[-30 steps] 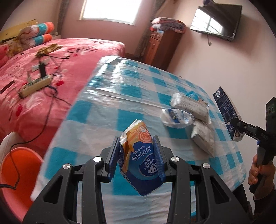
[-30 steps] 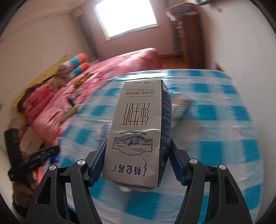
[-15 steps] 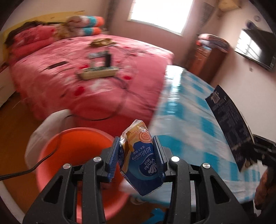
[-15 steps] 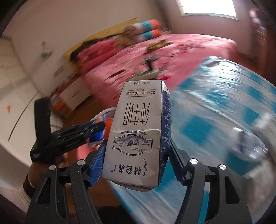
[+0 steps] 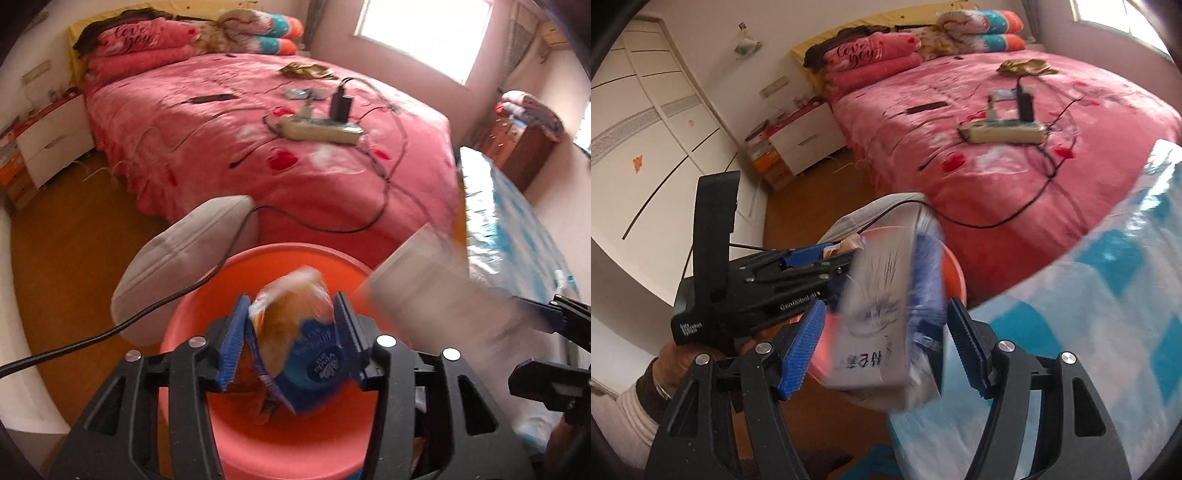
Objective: Collect trash
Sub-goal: 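Carry both items over the orange bucket and open both tools to drop them, then move both open tools back over the table toward the paper packets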
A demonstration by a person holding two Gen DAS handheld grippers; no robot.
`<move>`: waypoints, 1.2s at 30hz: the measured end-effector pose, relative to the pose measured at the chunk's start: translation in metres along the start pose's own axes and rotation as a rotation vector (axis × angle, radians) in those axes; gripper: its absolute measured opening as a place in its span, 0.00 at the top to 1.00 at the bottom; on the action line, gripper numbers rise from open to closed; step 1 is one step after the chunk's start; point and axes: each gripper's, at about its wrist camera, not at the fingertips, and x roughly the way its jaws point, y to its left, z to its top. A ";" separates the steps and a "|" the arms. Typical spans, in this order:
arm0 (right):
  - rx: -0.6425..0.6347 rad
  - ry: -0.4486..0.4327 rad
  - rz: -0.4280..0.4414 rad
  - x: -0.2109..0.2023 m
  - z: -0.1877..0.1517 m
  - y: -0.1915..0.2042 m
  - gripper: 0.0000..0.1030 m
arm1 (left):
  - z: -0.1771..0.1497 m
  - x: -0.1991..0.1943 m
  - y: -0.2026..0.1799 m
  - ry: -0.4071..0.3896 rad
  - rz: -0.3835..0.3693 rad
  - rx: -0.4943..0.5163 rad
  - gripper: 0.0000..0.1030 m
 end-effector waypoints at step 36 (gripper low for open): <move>0.364 -0.375 -0.325 -0.155 -0.111 -0.115 0.08 | 0.002 -0.051 -0.148 -0.118 -0.088 0.277 0.17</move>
